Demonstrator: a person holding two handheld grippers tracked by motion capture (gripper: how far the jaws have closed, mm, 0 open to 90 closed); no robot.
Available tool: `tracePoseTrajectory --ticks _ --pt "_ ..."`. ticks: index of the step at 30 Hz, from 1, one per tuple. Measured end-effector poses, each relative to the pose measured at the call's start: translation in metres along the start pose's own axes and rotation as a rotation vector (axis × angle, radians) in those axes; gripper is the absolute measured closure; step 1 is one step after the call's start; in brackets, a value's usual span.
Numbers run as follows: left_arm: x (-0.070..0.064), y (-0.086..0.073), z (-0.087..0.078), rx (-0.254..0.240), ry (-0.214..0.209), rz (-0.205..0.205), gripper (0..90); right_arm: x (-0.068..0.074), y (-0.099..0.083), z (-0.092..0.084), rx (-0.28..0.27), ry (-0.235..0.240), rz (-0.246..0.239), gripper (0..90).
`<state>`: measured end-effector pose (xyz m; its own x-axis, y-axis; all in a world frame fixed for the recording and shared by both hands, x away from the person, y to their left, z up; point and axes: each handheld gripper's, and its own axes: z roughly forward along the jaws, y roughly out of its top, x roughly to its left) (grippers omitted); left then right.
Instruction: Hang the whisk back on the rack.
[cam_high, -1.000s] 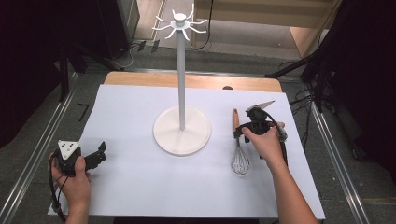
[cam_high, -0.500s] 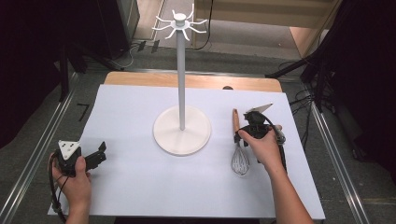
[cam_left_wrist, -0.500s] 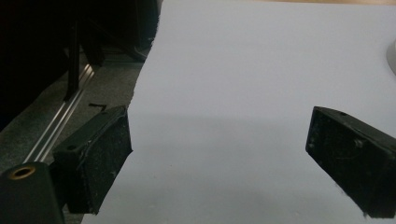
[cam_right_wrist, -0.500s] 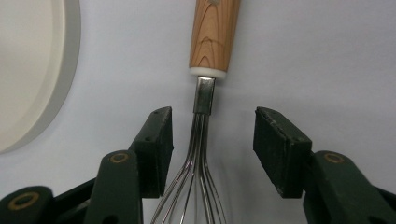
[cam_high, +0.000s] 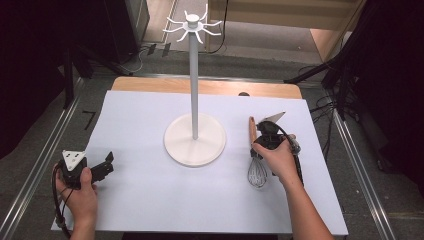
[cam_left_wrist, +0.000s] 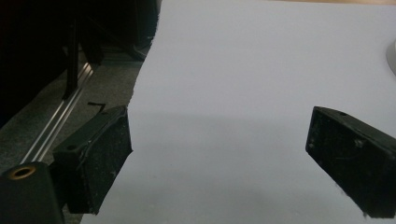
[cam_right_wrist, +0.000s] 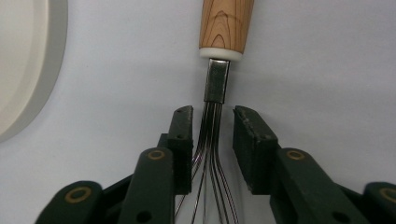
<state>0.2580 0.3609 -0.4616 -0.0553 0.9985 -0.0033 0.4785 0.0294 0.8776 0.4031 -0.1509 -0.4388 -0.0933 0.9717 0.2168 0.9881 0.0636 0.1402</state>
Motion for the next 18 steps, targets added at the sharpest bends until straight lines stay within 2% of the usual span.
tracePoseTrajectory --ticks 7,8,18 --pt "0.0000 0.0000 -0.0001 0.000 -0.001 0.001 7.6 0.0032 0.0017 0.0040 0.015 -0.014 -0.001 76.7" --pt "0.0001 0.0000 0.0000 0.001 -0.001 0.000 7.6 0.0044 0.0020 0.0063 0.021 -0.020 -0.003 79.4" --pt "0.0005 0.0001 0.0002 0.003 -0.002 0.001 7.6 0.0038 0.0012 0.0057 0.003 -0.028 -0.010 83.6"
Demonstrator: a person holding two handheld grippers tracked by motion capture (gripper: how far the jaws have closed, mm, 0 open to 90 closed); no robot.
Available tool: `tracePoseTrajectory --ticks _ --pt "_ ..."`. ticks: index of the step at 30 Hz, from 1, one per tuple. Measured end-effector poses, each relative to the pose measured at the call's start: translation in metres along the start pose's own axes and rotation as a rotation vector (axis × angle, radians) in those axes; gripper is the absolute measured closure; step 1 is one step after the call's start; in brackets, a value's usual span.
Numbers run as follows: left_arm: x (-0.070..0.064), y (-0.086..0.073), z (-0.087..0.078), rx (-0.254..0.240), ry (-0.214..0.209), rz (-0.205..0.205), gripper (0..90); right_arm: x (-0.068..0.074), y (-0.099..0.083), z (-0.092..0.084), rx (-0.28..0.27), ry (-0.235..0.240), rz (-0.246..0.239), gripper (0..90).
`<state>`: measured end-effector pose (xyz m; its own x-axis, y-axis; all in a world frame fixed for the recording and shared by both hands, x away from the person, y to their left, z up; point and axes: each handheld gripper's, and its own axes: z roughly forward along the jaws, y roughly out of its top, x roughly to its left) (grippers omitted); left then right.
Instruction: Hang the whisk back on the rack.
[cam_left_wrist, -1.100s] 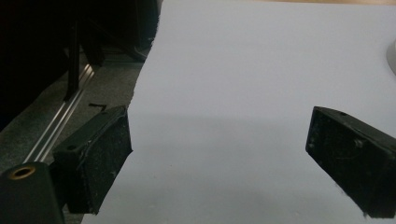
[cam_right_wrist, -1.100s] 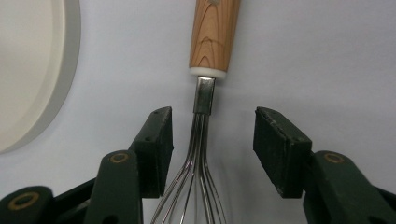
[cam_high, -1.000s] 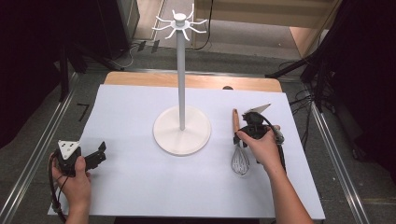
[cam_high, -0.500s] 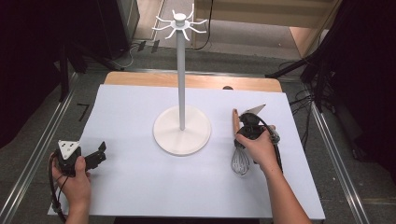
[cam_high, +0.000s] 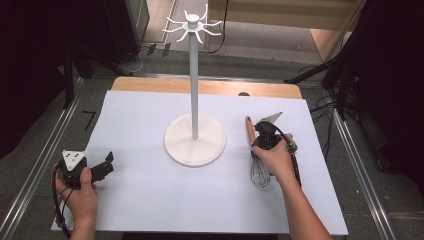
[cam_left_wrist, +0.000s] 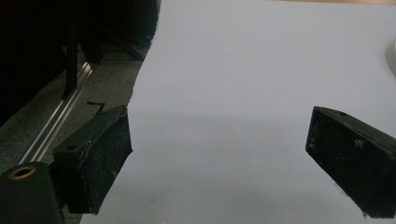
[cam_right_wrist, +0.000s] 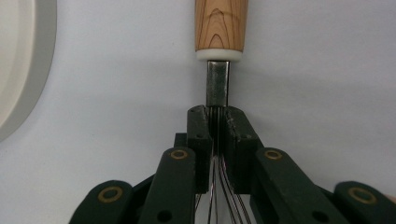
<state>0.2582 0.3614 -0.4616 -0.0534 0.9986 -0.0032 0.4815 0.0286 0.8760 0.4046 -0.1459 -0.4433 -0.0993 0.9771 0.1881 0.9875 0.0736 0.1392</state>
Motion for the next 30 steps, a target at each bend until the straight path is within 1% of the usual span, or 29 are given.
tracePoseTrajectory --ticks 4,5,6,9,11,12,13,15,17,20,24,25,26,29,30 --pt "0.000 0.000 0.000 0.002 0.000 -0.001 7.6 -0.001 -0.002 -0.004 -0.029 -0.003 -0.002 83.9" --pt "0.000 0.000 0.000 0.002 0.000 -0.001 7.6 -0.001 -0.002 -0.004 -0.029 -0.003 -0.002 83.9" --pt "0.000 0.000 0.000 0.002 -0.001 -0.001 7.6 -0.002 -0.003 -0.007 -0.052 0.001 0.006 83.9" --pt "0.000 0.000 0.000 0.003 -0.001 -0.002 7.6 -0.004 -0.004 -0.013 -0.091 0.015 0.004 84.0" --pt "0.000 0.000 0.000 0.003 -0.001 -0.002 7.6 -0.005 -0.005 -0.015 -0.101 0.018 0.004 84.1" --pt "0.000 0.000 0.000 0.003 -0.001 -0.002 7.6 -0.005 -0.007 -0.019 -0.127 0.029 0.003 84.1" --pt "0.000 0.000 0.000 0.002 -0.001 -0.002 7.6 -0.005 -0.008 -0.021 -0.139 0.039 0.002 84.2" --pt "0.000 0.000 0.000 0.003 -0.001 -0.001 7.6 -0.007 -0.010 -0.024 -0.177 0.054 -0.015 84.2" --pt "0.000 0.000 0.000 0.001 -0.001 -0.001 7.6 -0.008 -0.011 -0.028 -0.213 0.075 -0.017 84.3" --pt "0.000 0.000 0.000 0.001 0.000 -0.001 7.6 -0.010 -0.015 -0.032 -0.276 0.108 -0.034 84.3" --pt "0.000 0.000 0.000 0.001 0.000 -0.001 7.6 -0.009 -0.020 -0.037 -0.352 0.140 -0.052 84.4" --pt "0.000 0.000 0.000 0.001 0.000 -0.001 7.6 -0.009 -0.021 -0.038 -0.373 0.151 -0.065 84.4" --pt "0.000 0.000 0.000 0.001 0.000 -0.001 7.6 -0.009 -0.022 -0.039 -0.390 0.161 -0.066 84.4" --pt "0.000 0.000 0.000 0.000 0.000 -0.001 7.6 -0.007 -0.028 -0.042 -0.482 0.169 -0.092 84.3" --pt "0.000 0.000 0.000 0.000 0.000 -0.001 7.6 -0.007 -0.029 -0.043 -0.504 0.181 -0.096 84.4"
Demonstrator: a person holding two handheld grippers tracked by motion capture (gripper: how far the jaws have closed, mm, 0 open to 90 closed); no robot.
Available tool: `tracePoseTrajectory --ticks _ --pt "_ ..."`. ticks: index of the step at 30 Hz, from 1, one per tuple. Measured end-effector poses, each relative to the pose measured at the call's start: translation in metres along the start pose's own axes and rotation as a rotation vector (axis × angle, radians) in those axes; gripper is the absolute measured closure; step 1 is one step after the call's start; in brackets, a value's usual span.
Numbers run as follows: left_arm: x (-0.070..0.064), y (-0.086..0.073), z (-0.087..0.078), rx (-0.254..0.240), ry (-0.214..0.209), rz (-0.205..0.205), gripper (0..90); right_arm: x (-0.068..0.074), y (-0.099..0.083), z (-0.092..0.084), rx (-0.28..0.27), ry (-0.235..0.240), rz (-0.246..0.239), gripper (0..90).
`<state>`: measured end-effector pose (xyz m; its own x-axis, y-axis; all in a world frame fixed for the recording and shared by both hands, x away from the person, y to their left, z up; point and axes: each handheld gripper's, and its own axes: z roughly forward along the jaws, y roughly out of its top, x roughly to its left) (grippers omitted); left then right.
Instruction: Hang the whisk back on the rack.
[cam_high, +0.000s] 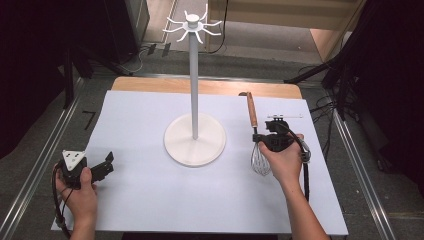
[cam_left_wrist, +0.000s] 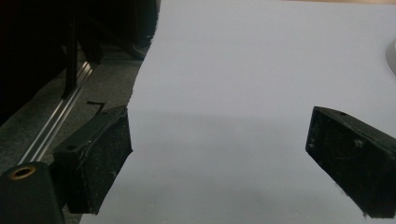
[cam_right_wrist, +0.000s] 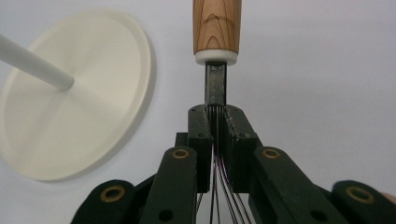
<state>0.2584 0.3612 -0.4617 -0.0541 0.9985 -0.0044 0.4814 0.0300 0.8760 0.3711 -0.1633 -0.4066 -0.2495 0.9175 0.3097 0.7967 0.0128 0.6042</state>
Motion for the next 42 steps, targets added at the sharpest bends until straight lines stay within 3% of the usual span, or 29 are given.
tracePoseTrajectory --ticks 4,5,6,13,15,16,19,22,23,24,29,34,39,42 --pt "0.000 0.000 0.000 0.000 -0.001 0.001 7.6 0.001 -0.003 -0.006 -0.112 0.046 -0.043 84.4" --pt "0.000 0.000 0.000 0.000 -0.001 0.001 7.6 0.001 -0.003 -0.006 -0.112 0.046 -0.043 84.4" --pt "0.000 0.000 0.000 0.000 -0.001 0.001 7.6 0.002 -0.004 -0.009 -0.167 0.066 -0.075 84.3" --pt "0.000 0.000 0.000 0.000 -0.001 0.004 7.6 0.013 -0.010 -0.016 -0.257 0.096 -0.168 84.4" --pt "0.000 0.000 0.000 0.000 -0.001 0.004 7.6 0.016 -0.012 -0.017 -0.302 0.096 -0.191 84.4" --pt "0.000 0.000 0.000 0.000 -0.001 0.005 7.6 0.018 -0.014 -0.019 -0.349 0.110 -0.215 84.4" --pt "0.000 0.000 0.000 0.000 -0.002 0.006 7.7 0.021 -0.016 -0.020 -0.382 0.112 -0.233 84.4" --pt "0.000 0.000 0.000 0.000 0.000 0.006 8.1 0.024 -0.019 -0.024 -0.453 0.151 -0.266 84.5" --pt "0.000 0.000 0.000 0.000 0.000 0.006 8.1 0.024 -0.019 -0.024 -0.453 0.151 -0.266 84.5" --pt "-0.001 0.000 0.000 0.001 0.001 0.007 8.1 0.025 -0.021 -0.026 -0.502 0.190 -0.275 84.5" --pt "-0.001 0.000 0.000 0.005 0.002 0.009 8.1 0.033 -0.023 -0.031 -0.579 0.241 -0.291 84.5" --pt "-0.001 0.000 0.000 0.004 0.002 0.009 8.1 0.039 -0.024 -0.036 -0.642 0.256 -0.320 84.5" --pt "-0.001 0.000 0.000 0.002 0.002 0.011 8.1 0.046 -0.026 -0.040 -0.709 0.263 -0.383 84.5" --pt "-0.001 0.000 0.000 0.002 0.003 0.011 8.1 0.050 -0.025 -0.042 -0.739 0.275 -0.384 84.5"
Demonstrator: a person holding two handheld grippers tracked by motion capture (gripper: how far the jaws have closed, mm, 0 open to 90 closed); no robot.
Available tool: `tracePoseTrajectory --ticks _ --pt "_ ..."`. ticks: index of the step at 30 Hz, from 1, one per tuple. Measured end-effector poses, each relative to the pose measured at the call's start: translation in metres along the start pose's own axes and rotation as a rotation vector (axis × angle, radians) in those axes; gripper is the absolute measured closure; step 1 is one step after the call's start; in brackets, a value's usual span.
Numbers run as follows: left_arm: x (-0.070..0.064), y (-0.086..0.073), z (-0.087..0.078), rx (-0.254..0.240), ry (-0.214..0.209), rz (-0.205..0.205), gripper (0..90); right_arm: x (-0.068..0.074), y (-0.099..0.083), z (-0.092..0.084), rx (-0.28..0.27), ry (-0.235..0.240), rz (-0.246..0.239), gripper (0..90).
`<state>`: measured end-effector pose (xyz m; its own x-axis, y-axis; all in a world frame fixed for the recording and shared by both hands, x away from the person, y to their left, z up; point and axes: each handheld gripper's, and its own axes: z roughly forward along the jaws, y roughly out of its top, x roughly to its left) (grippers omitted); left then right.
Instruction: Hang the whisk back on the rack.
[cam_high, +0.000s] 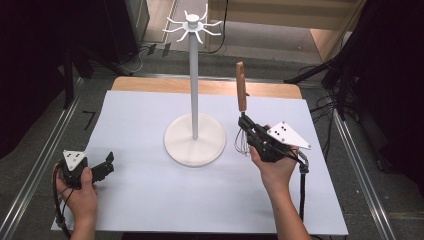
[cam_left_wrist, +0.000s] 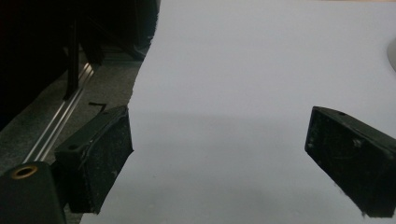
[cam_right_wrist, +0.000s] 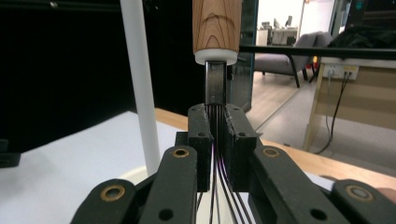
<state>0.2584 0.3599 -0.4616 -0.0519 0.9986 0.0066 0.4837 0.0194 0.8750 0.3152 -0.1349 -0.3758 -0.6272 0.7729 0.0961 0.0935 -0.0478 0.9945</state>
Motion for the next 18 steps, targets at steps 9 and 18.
tracePoseTrajectory --ticks 9,18 --pt "0.000 0.000 0.000 0.002 0.000 -0.001 8.1 0.009 0.009 0.004 -0.055 0.022 -0.039 84.5" --pt "0.000 0.000 0.000 0.003 -0.001 -0.001 8.1 0.019 0.021 0.014 -0.116 0.060 -0.039 84.5"
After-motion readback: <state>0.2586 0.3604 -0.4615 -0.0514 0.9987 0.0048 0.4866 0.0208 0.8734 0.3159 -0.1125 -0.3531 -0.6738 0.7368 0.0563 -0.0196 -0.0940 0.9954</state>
